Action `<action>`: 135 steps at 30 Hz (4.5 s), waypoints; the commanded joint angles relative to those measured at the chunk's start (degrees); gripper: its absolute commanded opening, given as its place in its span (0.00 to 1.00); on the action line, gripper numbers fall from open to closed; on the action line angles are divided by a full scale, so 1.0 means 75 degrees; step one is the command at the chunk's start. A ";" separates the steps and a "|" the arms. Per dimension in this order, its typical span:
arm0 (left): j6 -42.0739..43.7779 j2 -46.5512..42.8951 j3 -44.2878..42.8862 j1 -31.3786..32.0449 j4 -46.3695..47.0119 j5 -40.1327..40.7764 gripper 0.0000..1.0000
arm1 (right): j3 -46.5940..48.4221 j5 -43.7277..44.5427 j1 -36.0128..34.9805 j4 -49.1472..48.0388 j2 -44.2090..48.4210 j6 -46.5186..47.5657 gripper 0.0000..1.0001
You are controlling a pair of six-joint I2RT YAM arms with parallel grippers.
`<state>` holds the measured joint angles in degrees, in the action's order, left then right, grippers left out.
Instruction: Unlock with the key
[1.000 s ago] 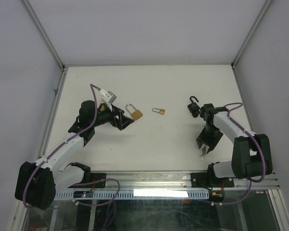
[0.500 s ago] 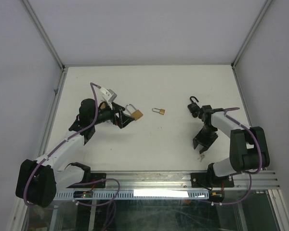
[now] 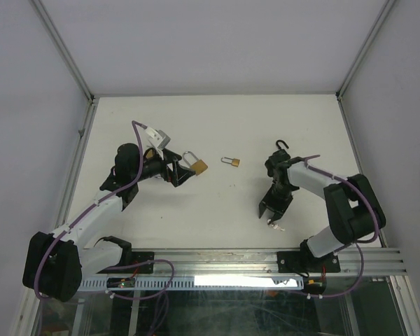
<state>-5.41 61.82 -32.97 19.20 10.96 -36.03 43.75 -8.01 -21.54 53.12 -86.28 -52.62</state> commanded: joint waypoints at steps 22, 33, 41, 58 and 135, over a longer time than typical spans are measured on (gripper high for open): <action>0.0384 -0.0137 -0.0048 0.0077 0.0834 0.0109 0.99 | 0.3860 0.0444 -0.2671 0.0961 -0.1402 0.4171 0.56; 0.0548 -0.0106 -0.0155 0.0077 0.0629 0.0142 0.99 | 0.3756 -0.0251 -0.3194 0.0308 -0.1415 0.5616 0.44; 0.0697 -0.0017 -0.0310 0.0080 0.0573 0.0115 0.99 | 0.3528 0.1078 -0.3947 0.0167 -0.1711 0.7183 0.38; 0.0710 0.0111 -0.0383 0.0081 0.0530 0.0143 0.99 | 0.3445 0.0914 -0.4455 -0.0301 -0.2367 0.7178 0.35; 0.3476 -0.0962 -0.3097 0.0918 -0.2852 -0.5621 0.41 | 0.8840 -0.6107 -0.3326 0.0290 -0.0156 0.5950 0.00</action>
<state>19.31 54.35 -53.34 24.91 -12.01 -75.59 109.89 -52.97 -46.59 58.48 -90.04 -7.11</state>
